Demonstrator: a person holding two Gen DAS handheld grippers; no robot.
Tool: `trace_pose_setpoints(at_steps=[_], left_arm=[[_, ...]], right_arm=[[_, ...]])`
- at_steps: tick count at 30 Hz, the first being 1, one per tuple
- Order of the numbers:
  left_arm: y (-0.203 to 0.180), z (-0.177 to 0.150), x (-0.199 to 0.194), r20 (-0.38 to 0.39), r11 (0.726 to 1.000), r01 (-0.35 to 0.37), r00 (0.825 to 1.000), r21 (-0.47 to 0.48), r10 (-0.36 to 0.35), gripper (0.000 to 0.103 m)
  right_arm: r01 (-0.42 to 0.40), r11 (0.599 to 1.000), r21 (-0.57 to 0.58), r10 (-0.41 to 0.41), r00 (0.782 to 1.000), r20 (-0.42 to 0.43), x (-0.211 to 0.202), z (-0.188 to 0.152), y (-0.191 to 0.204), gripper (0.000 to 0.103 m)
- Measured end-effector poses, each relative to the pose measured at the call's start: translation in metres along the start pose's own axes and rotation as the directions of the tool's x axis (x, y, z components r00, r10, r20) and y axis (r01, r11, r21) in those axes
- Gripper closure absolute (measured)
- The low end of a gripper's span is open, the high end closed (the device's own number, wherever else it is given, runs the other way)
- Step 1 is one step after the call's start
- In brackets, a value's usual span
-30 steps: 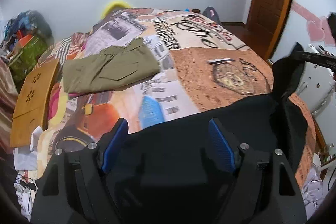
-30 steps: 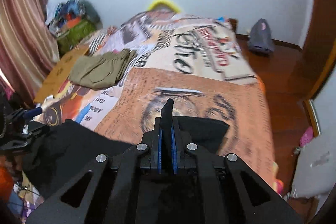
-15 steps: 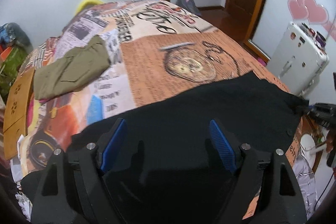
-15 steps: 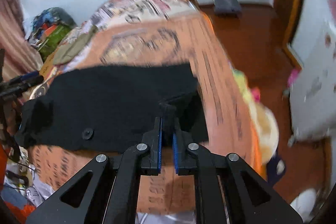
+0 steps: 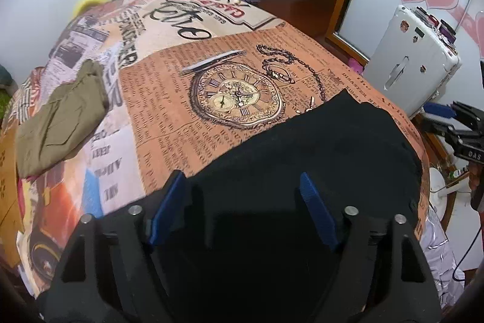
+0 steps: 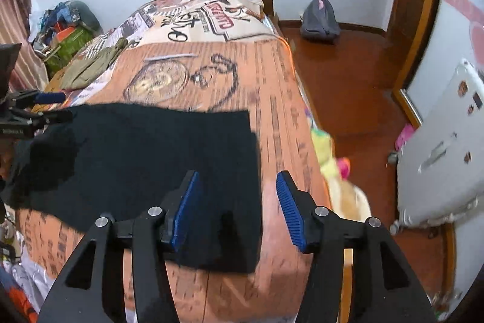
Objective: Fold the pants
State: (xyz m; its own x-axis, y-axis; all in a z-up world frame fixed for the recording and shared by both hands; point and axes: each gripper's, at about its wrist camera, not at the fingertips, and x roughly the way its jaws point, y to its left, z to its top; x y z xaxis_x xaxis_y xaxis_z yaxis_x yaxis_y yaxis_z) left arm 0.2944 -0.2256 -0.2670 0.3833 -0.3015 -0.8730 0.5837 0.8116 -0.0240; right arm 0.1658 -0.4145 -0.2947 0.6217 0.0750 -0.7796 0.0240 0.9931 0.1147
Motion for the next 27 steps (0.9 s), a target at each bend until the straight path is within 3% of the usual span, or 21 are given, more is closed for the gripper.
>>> trace_pose_setpoints(at_steps=[4, 10, 14, 19, 23, 27], left_arm=[[0.002, 0.012, 0.021, -0.047, 0.999, 0.048, 0.998, 0.024, -0.047, 0.029], [0.003, 0.018, 0.052, -0.131, 0.991, 0.114, 0.986, 0.065, -0.105, 0.039], [0.002, 0.018, 0.054, -0.122, 0.989, 0.12, 0.987, 0.084, -0.109, 0.05], [0.003, 0.016, 0.047, -0.104, 0.99, 0.098, 0.991, 0.106, -0.087, 0.068], [0.003, 0.014, 0.041, -0.098, 0.99, 0.082, 0.993, 0.116, -0.071, 0.082], [0.002, 0.012, 0.033, -0.088, 0.989, 0.068, 0.995, 0.131, -0.057, 0.091]], right_arm=[[0.004, 1.0, -0.011, -0.004, 1.0, -0.015, 0.024, 0.009, -0.003, 0.054], [-0.007, 1.0, 0.024, 0.009, 0.997, -0.076, 0.063, 0.014, -0.014, 0.054], [-0.034, 0.998, 0.058, 0.04, 0.992, -0.116, 0.08, 0.014, -0.019, 0.054], [-0.083, 0.992, 0.09, 0.094, 0.988, -0.119, 0.085, 0.011, -0.021, 0.081], [-0.069, 0.994, 0.084, 0.076, 0.993, -0.088, 0.078, 0.009, -0.019, 0.093], [-0.068, 0.995, 0.076, 0.071, 0.996, -0.049, 0.067, 0.011, -0.019, 0.095]])
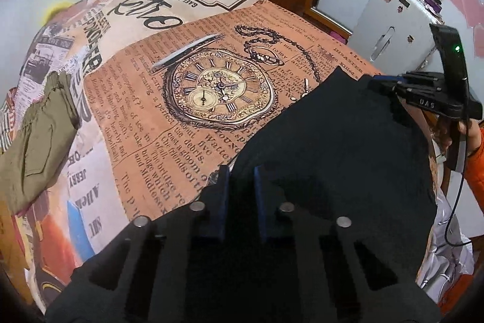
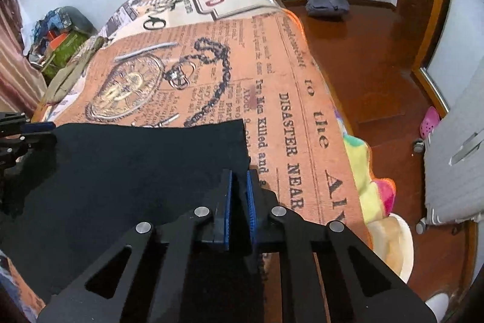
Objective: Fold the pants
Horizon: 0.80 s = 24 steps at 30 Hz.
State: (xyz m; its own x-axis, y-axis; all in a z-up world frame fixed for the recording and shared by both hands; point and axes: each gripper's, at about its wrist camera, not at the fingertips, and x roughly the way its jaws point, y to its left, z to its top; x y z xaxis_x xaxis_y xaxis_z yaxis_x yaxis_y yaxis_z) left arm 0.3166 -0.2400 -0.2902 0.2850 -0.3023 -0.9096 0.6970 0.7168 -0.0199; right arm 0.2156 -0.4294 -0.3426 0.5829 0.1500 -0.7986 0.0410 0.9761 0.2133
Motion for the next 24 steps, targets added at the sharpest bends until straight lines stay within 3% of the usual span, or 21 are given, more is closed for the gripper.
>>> trace_pose_setpoints(at_steps=[6, 12, 17, 19, 21, 24], left_arm=[[-0.012, -0.005, -0.01, 0.021, 0.998, -0.051, 0.999, 0.048, 0.05, 0.095], [-0.013, -0.007, -0.005, 0.009, 0.996, -0.056, 0.998, 0.072, 0.055, 0.099], [-0.009, -0.007, -0.006, 0.017, 0.998, -0.036, 0.999, 0.049, 0.036, 0.1], [-0.01, -0.009, -0.008, 0.025, 0.998, -0.032, 0.999, 0.049, 0.031, 0.1], [-0.012, -0.012, -0.009, 0.025, 0.998, -0.029, 0.999, 0.051, 0.028, 0.1], [-0.013, -0.016, -0.008, 0.022, 0.998, -0.013, 1.0, 0.058, 0.012, 0.1]], right_arm=[[0.05, 0.998, -0.042, -0.047, 0.996, 0.078, -0.019, 0.007, 0.008, 0.098], [0.059, 0.997, -0.056, -0.05, 0.988, 0.145, -0.033, 0.016, 0.01, 0.099], [0.02, 0.999, -0.05, -0.016, 0.997, 0.075, -0.019, 0.017, 0.011, 0.099], [0.022, 0.999, -0.043, -0.02, 0.999, 0.037, -0.011, 0.014, 0.009, 0.094], [0.016, 1.0, -0.016, -0.016, 1.0, -0.003, 0.0, 0.008, 0.003, 0.077], [-0.001, 1.0, 0.026, 0.001, 1.0, -0.028, 0.008, 0.002, -0.007, 0.069]])
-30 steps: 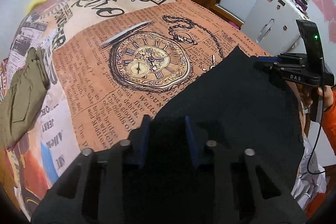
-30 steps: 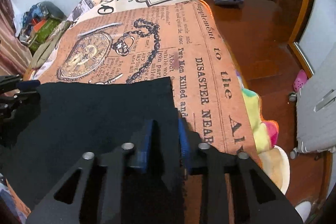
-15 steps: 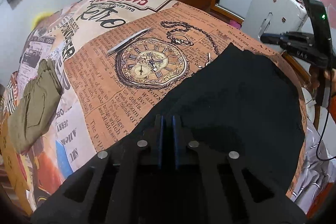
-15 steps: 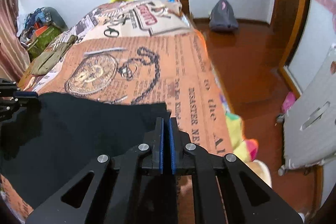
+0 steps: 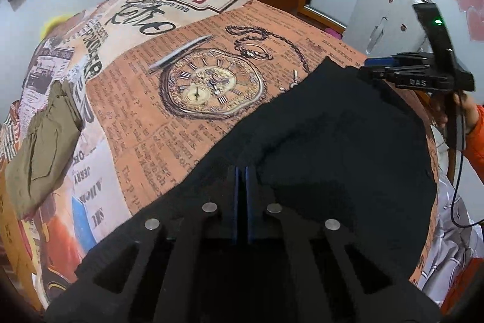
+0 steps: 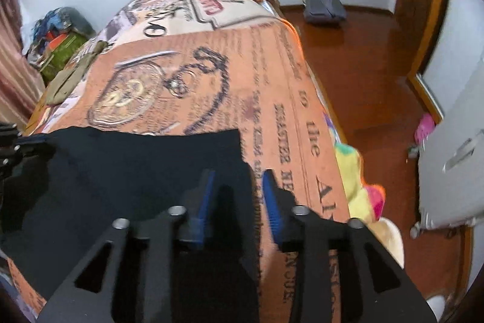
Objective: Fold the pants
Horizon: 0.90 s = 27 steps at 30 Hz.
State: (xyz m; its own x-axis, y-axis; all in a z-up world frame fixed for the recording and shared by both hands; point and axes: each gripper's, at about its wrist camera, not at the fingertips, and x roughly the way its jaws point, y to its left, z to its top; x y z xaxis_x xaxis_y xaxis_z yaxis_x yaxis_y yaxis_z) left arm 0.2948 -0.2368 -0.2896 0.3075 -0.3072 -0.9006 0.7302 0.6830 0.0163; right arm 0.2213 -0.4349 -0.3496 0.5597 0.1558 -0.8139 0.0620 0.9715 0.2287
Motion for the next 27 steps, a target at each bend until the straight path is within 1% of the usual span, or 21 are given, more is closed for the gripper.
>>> trace_pose_setpoints(at_steps=[3, 5, 7, 8, 9, 10, 11, 15, 20, 23, 27], left_arm=[[0.0, -0.003, 0.003, -0.009, 1.0, 0.011, 1.0, -0.012, -0.011, 0.1], [0.001, -0.003, 0.003, -0.008, 1.0, 0.013, 1.0, -0.018, -0.013, 0.1], [0.001, -0.003, 0.005, -0.012, 1.0, 0.01, 1.0, -0.023, -0.01, 0.1], [0.001, -0.002, 0.006, -0.015, 1.0, 0.008, 1.0, -0.025, -0.008, 0.1], [0.0, -0.002, 0.006, -0.017, 1.0, 0.005, 1.0, -0.024, -0.005, 0.1], [-0.001, -0.001, 0.005, -0.016, 1.0, -0.001, 1.0, -0.021, 0.001, 0.1], [-0.001, -0.001, 0.005, -0.015, 1.0, -0.004, 1.0, -0.019, 0.003, 0.1], [0.001, -0.001, 0.005, -0.004, 1.0, -0.003, 1.0, -0.031, 0.003, 0.1], [0.003, 0.003, -0.003, 0.023, 0.999, -0.015, 1.0, -0.041, 0.016, 0.101], [0.004, 0.007, -0.011, 0.048, 0.998, -0.021, 0.999, -0.051, 0.024, 0.101], [0.006, 0.013, -0.016, 0.062, 0.998, -0.034, 0.997, -0.053, 0.037, 0.101]], right_arm=[[-0.046, 0.998, 0.042, 0.048, 0.998, -0.031, 0.011, -0.003, -0.007, 0.068], [-0.065, 0.997, 0.041, 0.067, 0.997, -0.036, 0.015, -0.003, -0.007, 0.067], [-0.074, 0.996, 0.044, 0.076, 0.996, -0.041, 0.017, -0.002, -0.005, 0.073], [-0.097, 0.994, 0.051, 0.1, 0.994, -0.043, 0.018, -0.001, -0.005, 0.084], [-0.103, 0.993, 0.052, 0.105, 0.994, -0.043, 0.018, -0.001, -0.004, 0.086], [-0.092, 0.995, 0.046, 0.094, 0.995, -0.031, 0.017, -0.002, -0.003, 0.087], [-0.07, 0.997, 0.028, 0.071, 0.997, -0.015, 0.015, -0.004, -0.001, 0.092], [-0.043, 0.999, 0.004, 0.043, 0.999, 0.026, 0.007, -0.006, 0.002, 0.097], [-0.025, 0.999, -0.023, 0.026, 0.997, 0.068, -0.005, -0.002, 0.005, 0.098], [-0.017, 1.0, -0.023, 0.02, 0.994, 0.108, -0.016, 0.005, 0.005, 0.099], [-0.008, 0.999, -0.032, 0.013, 0.989, 0.147, -0.028, 0.016, 0.006, 0.099]])
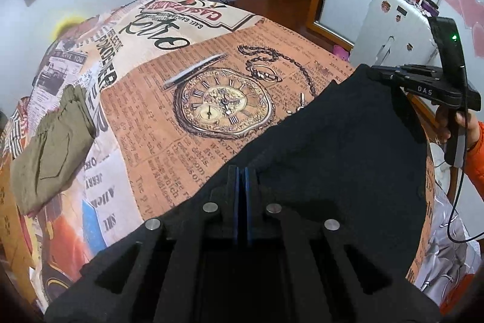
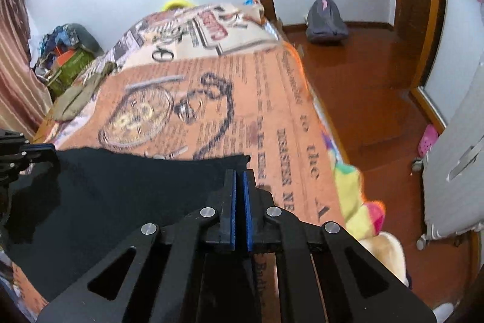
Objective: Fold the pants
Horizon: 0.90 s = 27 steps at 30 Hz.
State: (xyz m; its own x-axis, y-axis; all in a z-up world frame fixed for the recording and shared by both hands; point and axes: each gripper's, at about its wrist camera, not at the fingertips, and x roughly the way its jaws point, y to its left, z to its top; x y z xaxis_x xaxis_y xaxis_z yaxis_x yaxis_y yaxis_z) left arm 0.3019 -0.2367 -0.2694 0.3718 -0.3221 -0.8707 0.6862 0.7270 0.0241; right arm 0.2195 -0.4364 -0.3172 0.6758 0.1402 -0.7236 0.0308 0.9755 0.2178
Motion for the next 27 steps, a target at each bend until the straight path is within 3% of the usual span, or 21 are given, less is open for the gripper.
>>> trace_pose_setpoints(at_steps=[7, 14, 19, 27], left_arm=[[0.011, 0.007, 0.016, -0.032, 0.999, -0.026, 0.999, -0.029, 0.025, 0.103], [0.03, 0.004, 0.041, -0.081, 0.996, -0.023, 0.997, -0.086, 0.016, 0.103], [0.033, 0.002, 0.03, -0.054, 0.995, 0.002, 0.998, -0.104, -0.008, 0.103], [0.032, 0.001, 0.006, -0.026, 0.993, -0.03, 0.999, -0.117, 0.027, 0.099]], right_arm=[[0.031, 0.998, -0.045, -0.031, 0.999, 0.007, 0.012, 0.012, 0.007, 0.099], [0.066, 0.995, -0.071, -0.069, 0.996, -0.048, 0.04, 0.009, 0.004, 0.099], [0.092, 0.991, -0.099, -0.102, 0.99, -0.102, 0.054, -0.001, 0.006, 0.099], [0.139, 0.986, -0.091, -0.15, 0.98, -0.131, 0.049, 0.008, 0.002, 0.099]])
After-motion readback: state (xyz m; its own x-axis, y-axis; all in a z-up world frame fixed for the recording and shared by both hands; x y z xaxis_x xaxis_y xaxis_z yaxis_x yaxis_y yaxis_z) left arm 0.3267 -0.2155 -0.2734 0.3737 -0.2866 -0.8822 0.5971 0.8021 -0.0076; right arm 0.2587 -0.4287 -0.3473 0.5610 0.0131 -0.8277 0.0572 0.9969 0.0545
